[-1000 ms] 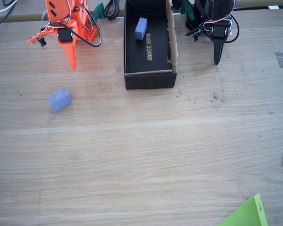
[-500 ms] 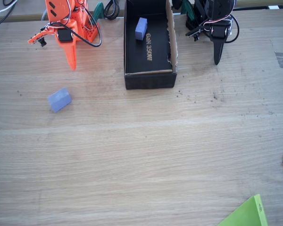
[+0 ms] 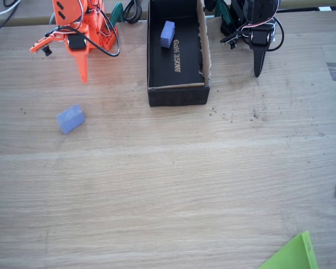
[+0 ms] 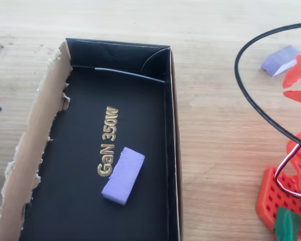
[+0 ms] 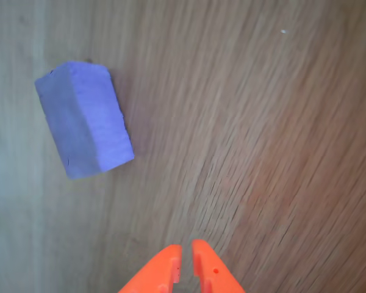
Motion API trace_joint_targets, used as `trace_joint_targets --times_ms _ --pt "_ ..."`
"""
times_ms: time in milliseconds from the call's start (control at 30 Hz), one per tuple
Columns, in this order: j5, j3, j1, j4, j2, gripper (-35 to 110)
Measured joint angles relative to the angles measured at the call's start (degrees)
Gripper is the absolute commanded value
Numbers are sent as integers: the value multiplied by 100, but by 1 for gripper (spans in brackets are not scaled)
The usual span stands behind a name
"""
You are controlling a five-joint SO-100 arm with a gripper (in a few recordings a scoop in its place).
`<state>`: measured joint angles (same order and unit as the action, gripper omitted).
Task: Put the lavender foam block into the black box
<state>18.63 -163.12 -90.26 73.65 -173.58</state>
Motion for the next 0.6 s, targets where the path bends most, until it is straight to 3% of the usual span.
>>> trace_joint_targets --times_ms 200,400,500,600 --pt "817 0 -343 -229 0 23" --pt "940 0 -475 -264 0 20" --pt "1116 0 -589 -264 0 0" --pt "1503 0 -677 -272 0 0"
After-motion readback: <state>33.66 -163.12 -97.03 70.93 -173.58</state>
